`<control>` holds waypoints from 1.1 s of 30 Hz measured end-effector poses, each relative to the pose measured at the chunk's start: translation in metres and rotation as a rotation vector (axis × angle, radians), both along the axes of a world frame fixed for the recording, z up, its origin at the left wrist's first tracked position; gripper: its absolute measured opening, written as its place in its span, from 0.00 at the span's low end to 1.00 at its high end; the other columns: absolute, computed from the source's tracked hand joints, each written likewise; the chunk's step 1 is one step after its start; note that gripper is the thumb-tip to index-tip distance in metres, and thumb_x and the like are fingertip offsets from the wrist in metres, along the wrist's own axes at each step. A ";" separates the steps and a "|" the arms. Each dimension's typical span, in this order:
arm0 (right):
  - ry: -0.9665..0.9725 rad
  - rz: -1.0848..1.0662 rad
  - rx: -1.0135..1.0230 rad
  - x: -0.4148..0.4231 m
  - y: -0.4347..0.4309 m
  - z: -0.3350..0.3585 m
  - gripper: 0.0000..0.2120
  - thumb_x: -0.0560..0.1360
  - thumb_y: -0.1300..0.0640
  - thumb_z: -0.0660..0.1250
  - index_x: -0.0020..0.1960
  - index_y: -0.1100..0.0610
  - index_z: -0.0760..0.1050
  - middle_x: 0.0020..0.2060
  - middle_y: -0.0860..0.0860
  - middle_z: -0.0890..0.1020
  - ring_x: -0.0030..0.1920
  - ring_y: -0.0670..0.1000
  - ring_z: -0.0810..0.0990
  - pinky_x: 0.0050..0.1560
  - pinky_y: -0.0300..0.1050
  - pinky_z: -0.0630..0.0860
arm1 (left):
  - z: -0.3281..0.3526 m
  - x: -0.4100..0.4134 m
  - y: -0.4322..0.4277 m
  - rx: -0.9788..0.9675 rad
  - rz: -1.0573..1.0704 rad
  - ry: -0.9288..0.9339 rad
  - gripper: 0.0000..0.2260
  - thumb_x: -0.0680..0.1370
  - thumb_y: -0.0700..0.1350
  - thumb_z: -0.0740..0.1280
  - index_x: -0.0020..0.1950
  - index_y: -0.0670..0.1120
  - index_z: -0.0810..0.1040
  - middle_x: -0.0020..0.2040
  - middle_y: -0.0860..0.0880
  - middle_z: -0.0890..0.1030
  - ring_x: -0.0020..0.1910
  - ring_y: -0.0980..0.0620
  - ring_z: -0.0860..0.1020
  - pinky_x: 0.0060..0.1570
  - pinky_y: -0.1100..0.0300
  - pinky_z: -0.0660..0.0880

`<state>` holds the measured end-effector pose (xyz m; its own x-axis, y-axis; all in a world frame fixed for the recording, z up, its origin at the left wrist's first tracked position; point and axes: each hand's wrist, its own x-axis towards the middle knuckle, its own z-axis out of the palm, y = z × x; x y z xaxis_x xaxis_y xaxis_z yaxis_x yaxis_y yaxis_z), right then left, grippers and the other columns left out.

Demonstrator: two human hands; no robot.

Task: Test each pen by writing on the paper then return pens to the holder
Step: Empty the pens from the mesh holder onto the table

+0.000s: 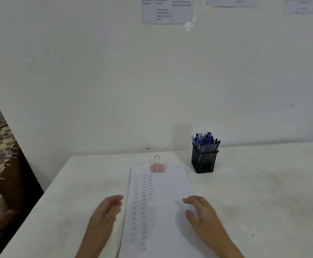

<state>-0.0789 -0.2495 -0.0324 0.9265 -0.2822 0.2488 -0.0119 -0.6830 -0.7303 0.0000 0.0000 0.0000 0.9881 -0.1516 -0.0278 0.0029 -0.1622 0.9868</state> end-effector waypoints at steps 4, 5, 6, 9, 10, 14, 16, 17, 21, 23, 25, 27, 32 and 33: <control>0.166 -0.060 -0.189 0.009 0.018 -0.013 0.31 0.67 0.44 0.44 0.65 0.47 0.70 0.67 0.44 0.64 0.71 0.45 0.60 0.65 0.37 0.56 | -0.022 0.016 -0.024 0.465 -0.003 -0.180 0.16 0.80 0.42 0.57 0.69 0.45 0.68 0.66 0.49 0.70 0.70 0.51 0.65 0.71 0.54 0.57; 0.161 -0.068 -0.200 0.008 0.020 -0.015 0.35 0.65 0.42 0.40 0.65 0.47 0.70 0.68 0.43 0.64 0.71 0.44 0.59 0.64 0.36 0.55 | -0.034 0.021 -0.029 0.593 -0.031 -0.211 0.19 0.81 0.45 0.54 0.73 0.46 0.62 0.71 0.51 0.65 0.73 0.52 0.60 0.73 0.53 0.50; 0.167 -0.074 -0.202 0.007 0.020 -0.016 0.38 0.62 0.41 0.37 0.65 0.47 0.70 0.68 0.43 0.64 0.71 0.44 0.59 0.62 0.35 0.54 | -0.041 0.022 -0.031 0.727 -0.055 -0.224 0.21 0.82 0.48 0.49 0.75 0.48 0.57 0.75 0.53 0.59 0.75 0.54 0.54 0.74 0.54 0.46; 0.177 -0.028 -0.222 0.007 0.016 -0.019 0.39 0.60 0.40 0.37 0.64 0.46 0.71 0.63 0.39 0.63 0.68 0.42 0.59 0.60 0.34 0.54 | -0.047 0.021 -0.033 0.961 -0.088 -0.279 0.28 0.77 0.55 0.37 0.76 0.52 0.48 0.77 0.55 0.49 0.76 0.55 0.46 0.74 0.53 0.42; 0.187 -0.012 -0.203 0.009 0.012 -0.017 0.36 0.62 0.40 0.41 0.62 0.47 0.72 0.59 0.38 0.64 0.65 0.42 0.62 0.58 0.34 0.56 | -0.049 0.021 -0.033 0.980 -0.083 -0.288 0.32 0.73 0.58 0.33 0.76 0.52 0.48 0.77 0.55 0.49 0.76 0.55 0.46 0.74 0.53 0.42; 0.036 -0.160 0.164 0.035 -0.021 0.002 0.12 0.75 0.60 0.66 0.58 0.57 0.75 0.52 0.46 0.75 0.52 0.48 0.73 0.49 0.31 0.64 | -0.055 0.023 -0.033 0.992 -0.063 -0.307 0.44 0.62 0.59 0.26 0.76 0.51 0.50 0.77 0.55 0.51 0.76 0.54 0.48 0.74 0.52 0.44; -0.073 -0.345 0.299 0.054 -0.039 0.013 0.19 0.73 0.62 0.69 0.63 0.60 0.72 0.54 0.51 0.74 0.52 0.51 0.73 0.51 0.36 0.66 | -0.054 0.023 -0.033 0.997 -0.054 -0.307 0.44 0.61 0.59 0.26 0.76 0.51 0.50 0.77 0.55 0.51 0.76 0.54 0.48 0.74 0.52 0.44; -0.125 -0.418 0.342 0.065 -0.048 0.018 0.23 0.71 0.61 0.71 0.64 0.61 0.70 0.56 0.52 0.73 0.54 0.52 0.73 0.54 0.40 0.68 | -0.054 0.022 -0.033 1.003 -0.054 -0.312 0.44 0.61 0.59 0.26 0.76 0.51 0.50 0.77 0.55 0.51 0.76 0.54 0.47 0.73 0.53 0.44; -0.114 -0.498 0.513 0.102 -0.073 0.026 0.45 0.65 0.59 0.77 0.73 0.62 0.55 0.64 0.56 0.66 0.65 0.54 0.68 0.63 0.51 0.70 | -0.056 0.023 -0.033 1.007 -0.060 -0.314 0.43 0.62 0.59 0.26 0.76 0.51 0.51 0.77 0.55 0.52 0.76 0.54 0.48 0.73 0.53 0.44; -0.106 -0.500 0.585 0.116 -0.079 0.024 0.51 0.62 0.58 0.79 0.75 0.59 0.51 0.69 0.57 0.64 0.68 0.58 0.67 0.66 0.57 0.70 | -0.057 0.024 -0.033 1.014 -0.060 -0.310 0.43 0.62 0.59 0.26 0.76 0.52 0.50 0.77 0.55 0.51 0.76 0.54 0.48 0.73 0.53 0.43; -0.126 -0.528 0.577 0.124 -0.080 0.020 0.51 0.60 0.58 0.80 0.74 0.59 0.54 0.68 0.58 0.66 0.67 0.60 0.68 0.64 0.59 0.72 | -0.057 0.025 -0.034 1.031 -0.061 -0.302 0.43 0.62 0.59 0.26 0.76 0.52 0.49 0.77 0.56 0.50 0.76 0.55 0.47 0.73 0.54 0.42; -0.150 -0.548 0.553 0.129 -0.078 0.018 0.50 0.59 0.59 0.81 0.72 0.60 0.55 0.66 0.58 0.67 0.66 0.60 0.68 0.62 0.60 0.72 | -0.055 0.025 -0.035 1.044 -0.058 -0.299 0.43 0.62 0.58 0.25 0.76 0.52 0.48 0.77 0.56 0.49 0.76 0.55 0.46 0.73 0.54 0.42; -0.169 -0.567 0.493 0.140 -0.083 0.021 0.49 0.61 0.61 0.80 0.72 0.64 0.53 0.67 0.62 0.65 0.67 0.61 0.65 0.66 0.57 0.69 | -0.053 0.024 -0.037 1.096 -0.057 -0.301 0.43 0.61 0.57 0.24 0.76 0.53 0.46 0.77 0.56 0.47 0.76 0.55 0.45 0.73 0.55 0.41; -0.163 -0.565 0.478 0.142 -0.085 0.021 0.48 0.62 0.61 0.79 0.71 0.64 0.53 0.66 0.62 0.65 0.67 0.62 0.66 0.65 0.58 0.69 | -0.053 0.024 -0.037 1.097 -0.055 -0.301 0.43 0.61 0.58 0.24 0.76 0.53 0.46 0.77 0.56 0.47 0.76 0.55 0.45 0.73 0.55 0.42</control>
<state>0.0631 -0.3350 -0.0112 0.5712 -0.8145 0.1014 -0.1327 -0.2135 -0.9679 0.0241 -0.0368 -0.0534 0.9699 -0.2348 0.0653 -0.2437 -0.9311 0.2715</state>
